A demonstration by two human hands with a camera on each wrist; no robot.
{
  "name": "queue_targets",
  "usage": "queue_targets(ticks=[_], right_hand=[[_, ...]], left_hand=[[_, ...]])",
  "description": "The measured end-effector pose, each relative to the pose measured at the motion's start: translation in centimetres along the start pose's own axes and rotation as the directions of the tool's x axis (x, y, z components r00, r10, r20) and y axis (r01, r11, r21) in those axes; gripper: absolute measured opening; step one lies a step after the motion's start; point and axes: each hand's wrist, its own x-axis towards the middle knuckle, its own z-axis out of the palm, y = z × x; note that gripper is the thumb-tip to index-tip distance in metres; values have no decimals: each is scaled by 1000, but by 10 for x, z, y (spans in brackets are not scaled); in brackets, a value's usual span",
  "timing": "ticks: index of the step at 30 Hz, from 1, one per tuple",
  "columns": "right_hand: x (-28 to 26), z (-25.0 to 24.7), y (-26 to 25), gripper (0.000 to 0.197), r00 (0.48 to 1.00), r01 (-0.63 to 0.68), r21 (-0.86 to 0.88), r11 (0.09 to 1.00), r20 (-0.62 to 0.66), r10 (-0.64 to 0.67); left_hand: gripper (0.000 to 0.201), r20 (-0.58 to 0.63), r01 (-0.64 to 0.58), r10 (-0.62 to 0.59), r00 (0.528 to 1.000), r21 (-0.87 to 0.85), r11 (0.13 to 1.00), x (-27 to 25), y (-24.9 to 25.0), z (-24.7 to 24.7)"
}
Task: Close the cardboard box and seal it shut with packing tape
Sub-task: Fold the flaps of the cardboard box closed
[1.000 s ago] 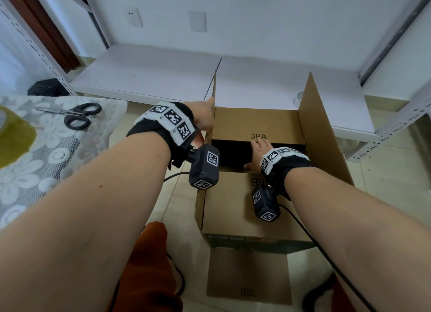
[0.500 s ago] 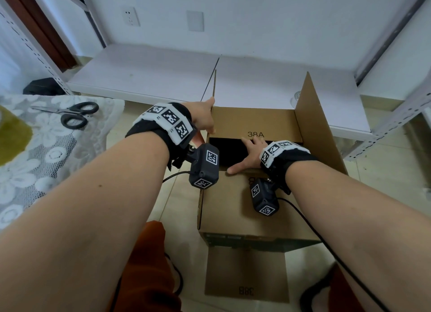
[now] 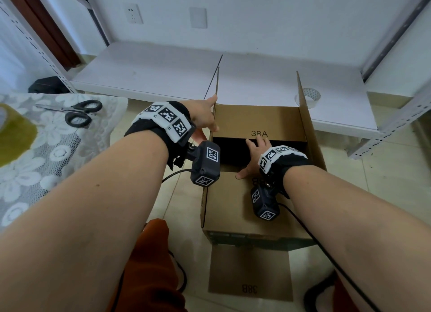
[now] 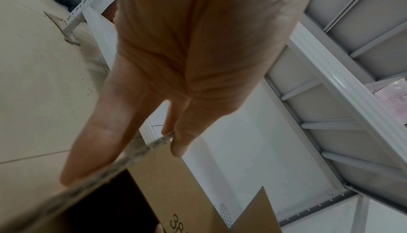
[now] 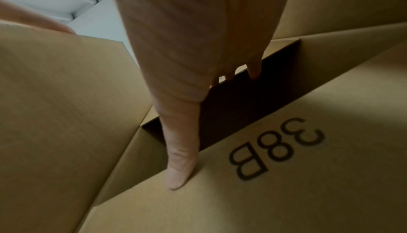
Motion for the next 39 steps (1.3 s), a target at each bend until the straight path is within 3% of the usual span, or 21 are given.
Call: queue_targets(ticks=[14,17,19,22,24,26,30,32,39], right_hand=[[-8,-3,1,116,1000,-17,2,1000,0,17],[-11,-12,-2,102,1000,-10,-3,1000,-27,10],[-13,-23,-5,85,999,23,103,994,-24,-20],[-23,-40,-9,56,991,69,485,872,65,-115],[-33,-49,-13,56,961,81,677,731,142,-238],[-45,-56,-18,60,919,74,784,617,186,-348],[-71,-62,-29,32,821,33,903,429,220,-526],[-76,-61,-31,30,812,24,913,406,219,-541],[-82,-53,-32,63,913,34,873,486,171,-371]], left_hand=[[96,21,9,-7,1000,-100,995,-4,-1,2],[96,18,10,-8,1000,-118,993,-5,0,4],[95,11,15,-14,1000,-149,989,-6,1,6],[91,4,32,-32,999,-179,983,-7,2,9],[84,0,47,-48,999,-192,980,-9,2,10],[73,-5,48,-50,999,-208,977,-12,1,11],[62,-8,31,-34,999,-260,965,-17,-3,15],[59,23,31,-26,999,-288,957,-19,-6,19],[86,255,133,-32,966,-387,913,-16,-17,41]])
